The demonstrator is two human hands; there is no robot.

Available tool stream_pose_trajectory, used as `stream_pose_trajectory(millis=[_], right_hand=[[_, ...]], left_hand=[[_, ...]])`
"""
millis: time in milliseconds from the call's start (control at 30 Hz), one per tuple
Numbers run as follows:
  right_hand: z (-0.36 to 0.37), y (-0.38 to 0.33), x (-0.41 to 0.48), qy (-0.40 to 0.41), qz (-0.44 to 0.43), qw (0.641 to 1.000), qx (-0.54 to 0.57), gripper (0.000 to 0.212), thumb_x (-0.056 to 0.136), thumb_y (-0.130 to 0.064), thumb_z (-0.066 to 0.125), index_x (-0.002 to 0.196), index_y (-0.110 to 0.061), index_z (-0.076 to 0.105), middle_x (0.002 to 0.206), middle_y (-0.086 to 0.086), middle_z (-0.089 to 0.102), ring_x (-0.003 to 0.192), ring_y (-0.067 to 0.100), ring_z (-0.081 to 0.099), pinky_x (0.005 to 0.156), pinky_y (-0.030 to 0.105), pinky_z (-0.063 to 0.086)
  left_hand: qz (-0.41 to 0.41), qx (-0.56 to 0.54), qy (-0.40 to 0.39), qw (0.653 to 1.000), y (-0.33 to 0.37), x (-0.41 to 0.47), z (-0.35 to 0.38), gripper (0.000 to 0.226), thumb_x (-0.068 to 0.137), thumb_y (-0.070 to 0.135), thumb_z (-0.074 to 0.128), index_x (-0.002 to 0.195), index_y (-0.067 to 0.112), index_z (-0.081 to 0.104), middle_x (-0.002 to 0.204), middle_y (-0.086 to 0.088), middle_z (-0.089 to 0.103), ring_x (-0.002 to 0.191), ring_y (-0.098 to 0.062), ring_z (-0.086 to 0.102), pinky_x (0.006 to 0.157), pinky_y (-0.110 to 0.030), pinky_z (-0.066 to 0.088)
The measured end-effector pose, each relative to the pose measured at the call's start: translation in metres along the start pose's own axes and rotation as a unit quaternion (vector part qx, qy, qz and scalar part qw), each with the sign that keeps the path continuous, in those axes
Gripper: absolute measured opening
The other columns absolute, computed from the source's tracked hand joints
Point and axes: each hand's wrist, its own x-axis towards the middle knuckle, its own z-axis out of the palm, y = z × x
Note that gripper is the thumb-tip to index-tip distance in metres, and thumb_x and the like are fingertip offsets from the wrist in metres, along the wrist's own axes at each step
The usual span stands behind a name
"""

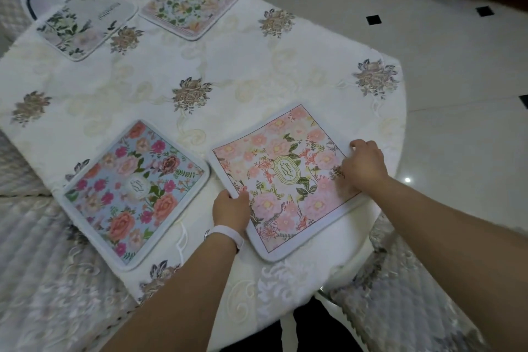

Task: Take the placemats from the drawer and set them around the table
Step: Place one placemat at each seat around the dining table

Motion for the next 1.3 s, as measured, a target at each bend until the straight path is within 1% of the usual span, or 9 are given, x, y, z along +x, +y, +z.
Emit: stream_pose_trajectory(millis=[200,367,533,767,867,1000,1067,1167,1300], right_hand=[[-0.009,0.01,0.014,-0.002,0.002,0.999,0.045,0.028,0.093,-0.011,0.044,0.118,-0.004,0.057,0.122,0.018,0.055,0.091,0.029,0.054,0.072,0.029,0.039],[-0.014,0.01,0.02,-0.001,-0.027,0.999,0.027,0.017,0.092,-0.008,0.044,0.102,-0.008,0.057,0.107,0.014,0.062,0.082,0.026,0.051,0.067,0.03,0.036],[-0.01,0.009,0.026,0.012,-0.055,0.998,0.03,0.024,0.094,-0.01,0.044,0.11,-0.005,0.061,0.111,0.013,0.062,0.086,0.023,0.051,0.071,0.029,0.036],[-0.004,0.0,0.031,0.02,-0.073,0.997,0.034,0.025,0.094,-0.013,0.045,0.111,-0.005,0.061,0.11,0.014,0.063,0.092,0.03,0.058,0.072,0.032,0.045],[-0.003,-0.001,0.027,0.038,-0.085,0.996,-0.006,0.029,0.094,-0.019,0.047,0.118,-0.007,0.058,0.117,0.017,0.058,0.097,0.033,0.056,0.075,0.035,0.044],[0.006,-0.004,0.01,0.075,-0.204,0.971,-0.104,0.051,0.093,-0.034,0.055,0.135,-0.007,0.047,0.133,0.021,0.047,0.118,0.04,0.047,0.096,0.049,0.038],[0.016,-0.012,-0.001,0.027,-0.29,0.945,-0.149,0.056,0.094,-0.04,0.05,0.141,-0.01,0.043,0.144,0.02,0.041,0.129,0.038,0.041,0.106,0.05,0.032],[0.036,-0.025,-0.017,-0.074,-0.384,0.893,-0.225,0.064,0.097,-0.055,0.034,0.151,-0.022,0.026,0.161,0.008,0.02,0.147,0.029,0.018,0.119,0.047,0.012],[0.07,-0.046,-0.031,-0.135,-0.462,0.836,-0.264,0.064,0.099,-0.056,0.021,0.155,-0.025,0.015,0.164,0.005,0.005,0.15,0.026,0.002,0.12,0.049,-0.001]], left_hand=[[-0.001,-0.033,-0.041,0.999,-0.014,-0.021,0.002,0.025,0.089,0.027,0.063,0.093,0.002,0.063,0.084,-0.019,0.067,0.076,-0.035,0.066,0.073,-0.046,0.056],[-0.032,-0.053,-0.078,0.995,-0.038,-0.046,0.006,0.011,0.092,0.018,0.062,0.084,0.011,0.063,0.075,-0.009,0.065,0.064,-0.023,0.059,0.06,-0.036,0.052],[-0.038,-0.013,-0.091,0.995,-0.05,-0.054,0.01,0.017,0.089,0.019,0.066,0.087,0.003,0.061,0.081,-0.019,0.069,0.061,-0.03,0.064,0.063,-0.05,0.058],[-0.048,-0.006,-0.094,0.994,-0.049,-0.05,0.003,0.015,0.089,0.019,0.068,0.086,0.006,0.062,0.074,-0.014,0.072,0.057,-0.027,0.069,0.051,-0.03,0.051],[-0.049,0.036,-0.113,0.992,-0.047,-0.048,-0.004,0.025,0.087,0.028,0.07,0.088,0.007,0.057,0.073,-0.012,0.071,0.053,-0.025,0.067,0.05,-0.031,0.05],[0.06,0.107,0.022,0.992,-0.045,-0.053,-0.015,0.027,0.086,0.029,0.067,0.096,0.015,0.045,0.097,-0.005,0.052,0.076,-0.019,0.056,0.066,-0.033,0.045],[0.178,0.141,0.053,0.972,-0.046,-0.053,-0.013,0.033,0.086,0.027,0.067,0.108,0.014,0.048,0.109,-0.004,0.047,0.094,-0.022,0.054,0.079,-0.034,0.045],[0.336,0.267,0.034,0.903,-0.047,-0.028,-0.001,0.049,0.086,0.035,0.062,0.126,0.009,0.05,0.135,-0.013,0.048,0.126,-0.031,0.044,0.1,-0.046,0.04],[0.394,0.427,-0.04,0.813,-0.041,0.022,0.014,0.073,0.092,0.055,0.033,0.15,0.012,0.028,0.159,-0.013,0.021,0.146,-0.032,0.016,0.115,-0.052,0.018]])
